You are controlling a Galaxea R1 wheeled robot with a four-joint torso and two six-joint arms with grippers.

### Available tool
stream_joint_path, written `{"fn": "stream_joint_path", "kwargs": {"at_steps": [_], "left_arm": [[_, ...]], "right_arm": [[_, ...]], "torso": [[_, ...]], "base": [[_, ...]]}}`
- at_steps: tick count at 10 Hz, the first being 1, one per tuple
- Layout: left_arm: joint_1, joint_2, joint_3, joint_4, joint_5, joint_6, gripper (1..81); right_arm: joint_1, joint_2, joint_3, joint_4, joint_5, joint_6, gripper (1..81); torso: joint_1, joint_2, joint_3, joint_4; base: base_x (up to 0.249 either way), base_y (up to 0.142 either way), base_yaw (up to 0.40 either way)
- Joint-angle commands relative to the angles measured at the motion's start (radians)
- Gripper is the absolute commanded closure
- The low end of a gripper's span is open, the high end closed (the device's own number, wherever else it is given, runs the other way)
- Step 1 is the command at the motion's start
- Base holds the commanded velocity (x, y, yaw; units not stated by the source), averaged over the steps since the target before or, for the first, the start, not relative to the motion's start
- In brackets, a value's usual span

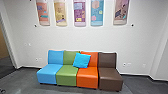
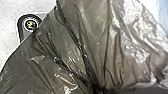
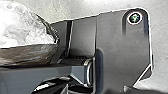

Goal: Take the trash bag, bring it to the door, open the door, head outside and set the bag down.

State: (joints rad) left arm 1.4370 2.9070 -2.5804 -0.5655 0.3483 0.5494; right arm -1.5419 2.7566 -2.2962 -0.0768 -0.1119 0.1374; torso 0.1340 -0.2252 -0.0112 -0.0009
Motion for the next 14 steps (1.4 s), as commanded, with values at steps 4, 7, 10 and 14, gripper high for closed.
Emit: {"fn": "stream_joint_path", "kwargs": {"at_steps": [4,7,10,14], "left_arm": [[-0.062,0.006,0.002,-0.008,0.097,0.009,81.1],[-0.062,0.050,-0.056,-0.008,0.083,0.012,81.1],[-0.063,0.140,-0.187,-0.004,0.061,0.014,81.1],[-0.063,0.149,-0.199,-0.005,0.061,0.012,81.1]], "right_arm": [[0.048,0.031,-0.060,-0.006,-0.054,-0.015,1.0],[0.042,0.068,-0.106,-0.006,-0.054,-0.015,1.0],[0.041,0.108,-0.156,-0.008,-0.054,-0.019,1.0],[0.041,0.142,-0.202,-0.008,-0.054,-0.025,1.0]], "torso": [[-0.112,0.171,0.044,0.000],[-0.095,0.150,0.049,0.000],[-0.103,0.158,0.049,0.000],[-0.103,0.158,0.049,0.000]], "base": [[0.000,0.000,0.000],[0.000,0.000,0.000],[0.000,0.000,0.000],[0.000,0.000,0.000]]}}
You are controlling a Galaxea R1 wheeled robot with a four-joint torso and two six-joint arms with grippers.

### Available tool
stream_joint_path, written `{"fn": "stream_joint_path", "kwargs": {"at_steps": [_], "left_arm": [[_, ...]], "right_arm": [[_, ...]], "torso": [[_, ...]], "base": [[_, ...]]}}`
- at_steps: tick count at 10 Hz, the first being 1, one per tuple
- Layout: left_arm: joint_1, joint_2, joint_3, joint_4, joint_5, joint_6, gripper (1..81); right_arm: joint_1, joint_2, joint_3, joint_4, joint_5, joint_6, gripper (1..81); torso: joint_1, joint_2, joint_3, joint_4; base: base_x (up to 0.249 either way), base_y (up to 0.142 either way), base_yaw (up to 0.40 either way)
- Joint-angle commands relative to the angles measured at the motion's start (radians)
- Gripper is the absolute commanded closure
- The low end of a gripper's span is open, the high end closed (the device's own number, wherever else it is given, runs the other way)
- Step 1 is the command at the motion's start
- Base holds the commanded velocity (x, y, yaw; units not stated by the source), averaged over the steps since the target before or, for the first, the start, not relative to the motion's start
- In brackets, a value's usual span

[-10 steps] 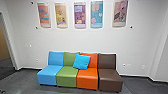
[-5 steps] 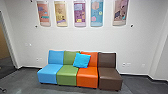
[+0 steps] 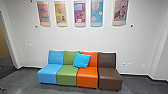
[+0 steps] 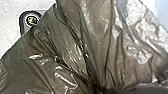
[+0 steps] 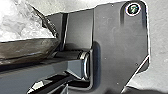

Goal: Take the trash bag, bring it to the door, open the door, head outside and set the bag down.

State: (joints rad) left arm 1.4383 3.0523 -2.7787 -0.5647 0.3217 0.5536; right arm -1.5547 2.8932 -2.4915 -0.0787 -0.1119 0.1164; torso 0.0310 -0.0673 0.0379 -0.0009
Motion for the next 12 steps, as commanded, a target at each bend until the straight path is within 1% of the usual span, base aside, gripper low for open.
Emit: {"fn": "stream_joint_path", "kwargs": {"at_steps": [1,4,7,9,10,12], "left_arm": [[-0.061,0.004,-0.001,-0.006,0.088,0.009,81.1],[-0.046,-0.012,-0.007,-0.009,0.083,0.008,81.1],[-0.012,-0.035,-0.031,-0.008,0.030,0.009,81.1],[0.003,-0.049,-0.035,-0.011,0.024,0.009,81.1],[0.009,-0.050,-0.035,-0.009,0.008,0.009,81.1],[0.011,-0.046,-0.035,-0.007,0.008,0.009,81.1]], "right_arm": [[0.054,0.011,-0.021,-0.004,-0.054,-0.006,1.0],[0.047,0.016,-0.044,-0.004,-0.054,-0.004,1.0],[0.046,0.023,-0.078,-0.004,-0.054,-0.004,1.0],[0.046,0.034,-0.099,-0.004,-0.054,-0.004,1.0],[0.046,0.037,-0.105,-0.006,-0.054,-0.004,1.0],[0.046,0.037,-0.105,-0.004,-0.054,-0.004,1.0]], "torso": [[0.000,0.000,0.000,0.000],[0.000,0.000,0.000,0.000],[0.000,0.000,0.000,0.000],[0.000,0.000,0.000,0.000],[0.000,0.000,0.000,0.000],[0.000,0.000,0.000,0.000]], "base": [[0.000,0.000,0.000],[0.000,0.000,0.000],[0.000,0.000,0.000],[0.000,0.000,0.000],[0.000,0.000,0.000],[0.000,0.000,0.000]]}}
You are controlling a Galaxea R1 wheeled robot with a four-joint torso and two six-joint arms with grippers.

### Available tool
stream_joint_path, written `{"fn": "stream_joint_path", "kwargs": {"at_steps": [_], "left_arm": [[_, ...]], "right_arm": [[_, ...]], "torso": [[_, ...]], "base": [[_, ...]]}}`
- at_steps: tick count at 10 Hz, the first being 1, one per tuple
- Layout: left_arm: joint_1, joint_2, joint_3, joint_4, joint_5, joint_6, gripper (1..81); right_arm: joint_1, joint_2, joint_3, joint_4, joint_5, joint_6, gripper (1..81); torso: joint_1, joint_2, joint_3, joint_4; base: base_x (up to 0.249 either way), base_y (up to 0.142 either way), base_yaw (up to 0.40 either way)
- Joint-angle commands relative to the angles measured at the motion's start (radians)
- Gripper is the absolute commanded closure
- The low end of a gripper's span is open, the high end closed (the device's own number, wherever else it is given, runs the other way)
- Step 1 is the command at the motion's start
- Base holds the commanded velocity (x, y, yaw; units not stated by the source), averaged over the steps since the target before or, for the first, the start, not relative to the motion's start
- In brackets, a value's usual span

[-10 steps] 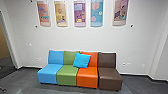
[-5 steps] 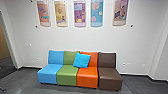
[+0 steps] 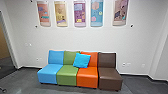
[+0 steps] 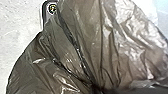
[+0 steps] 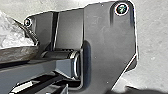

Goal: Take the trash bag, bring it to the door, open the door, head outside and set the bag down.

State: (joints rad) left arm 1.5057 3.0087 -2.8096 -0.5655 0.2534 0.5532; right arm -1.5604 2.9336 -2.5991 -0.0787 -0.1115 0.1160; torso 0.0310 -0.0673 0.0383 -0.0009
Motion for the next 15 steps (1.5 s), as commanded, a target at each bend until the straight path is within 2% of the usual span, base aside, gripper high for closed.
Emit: {"fn": "stream_joint_path", "kwargs": {"at_steps": [1,7,8,15], "left_arm": [[-0.057,-0.002,-0.002,-0.005,0.078,0.011,81.1],[-0.057,-0.011,0.002,-0.004,0.087,0.016,81.1],[-0.057,-0.010,0.002,-0.005,0.089,0.030,81.1],[-0.063,-0.003,0.002,-0.002,0.090,0.033,81.1]], "right_arm": [[0.052,-0.003,0.002,-0.006,-0.054,-0.004,1.0],[0.052,-0.003,0.002,-0.007,-0.054,-0.004,1.0],[0.052,-0.002,0.002,-0.007,-0.054,-0.004,1.0],[0.049,0.003,0.001,-0.006,-0.054,-0.004,1.0]], "torso": [[0.000,0.000,0.000,0.000],[0.000,0.000,0.000,0.000],[0.000,0.000,0.000,0.000],[-0.001,0.000,0.000,0.000]], "base": [[0.000,0.000,0.000],[0.000,0.000,-0.014],[0.000,0.000,-0.128],[0.000,0.000,-0.191]]}}
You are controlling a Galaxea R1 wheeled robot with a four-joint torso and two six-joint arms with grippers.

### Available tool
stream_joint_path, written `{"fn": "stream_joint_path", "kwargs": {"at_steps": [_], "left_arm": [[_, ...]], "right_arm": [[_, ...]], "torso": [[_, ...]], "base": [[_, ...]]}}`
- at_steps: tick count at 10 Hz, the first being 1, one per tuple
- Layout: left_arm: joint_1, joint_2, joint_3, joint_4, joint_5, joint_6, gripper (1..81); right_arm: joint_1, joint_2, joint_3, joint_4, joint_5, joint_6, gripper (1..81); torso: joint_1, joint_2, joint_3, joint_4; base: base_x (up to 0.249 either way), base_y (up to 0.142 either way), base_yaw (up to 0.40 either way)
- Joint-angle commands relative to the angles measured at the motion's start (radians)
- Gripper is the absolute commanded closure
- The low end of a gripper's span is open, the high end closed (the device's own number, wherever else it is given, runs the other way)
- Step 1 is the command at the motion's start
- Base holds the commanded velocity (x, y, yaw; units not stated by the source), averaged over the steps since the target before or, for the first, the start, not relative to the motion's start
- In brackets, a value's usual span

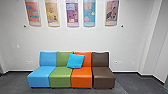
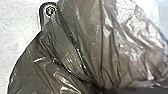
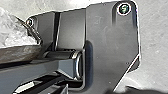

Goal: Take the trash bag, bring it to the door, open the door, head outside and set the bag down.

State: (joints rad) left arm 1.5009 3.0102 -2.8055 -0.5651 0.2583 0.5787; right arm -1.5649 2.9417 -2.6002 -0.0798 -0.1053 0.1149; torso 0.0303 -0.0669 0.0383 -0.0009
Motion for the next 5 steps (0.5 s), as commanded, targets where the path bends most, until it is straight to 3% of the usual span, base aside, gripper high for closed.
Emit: {"fn": "stream_joint_path", "kwargs": {"at_steps": [1,5], "left_arm": [[-0.058,-0.003,-0.002,-0.002,0.085,0.009,81.1],[-0.057,0.000,-0.002,-0.002,0.085,0.013,81.1]], "right_arm": [[0.053,-0.005,0.002,-0.005,-0.060,-0.003,1.0],[0.047,-0.004,0.002,-0.005,-0.060,-0.003,1.0]], "torso": [[0.000,0.000,0.000,0.000],[0.000,0.000,0.000,0.000]], "base": [[0.000,0.000,-0.230],[0.000,0.000,-0.252]]}}
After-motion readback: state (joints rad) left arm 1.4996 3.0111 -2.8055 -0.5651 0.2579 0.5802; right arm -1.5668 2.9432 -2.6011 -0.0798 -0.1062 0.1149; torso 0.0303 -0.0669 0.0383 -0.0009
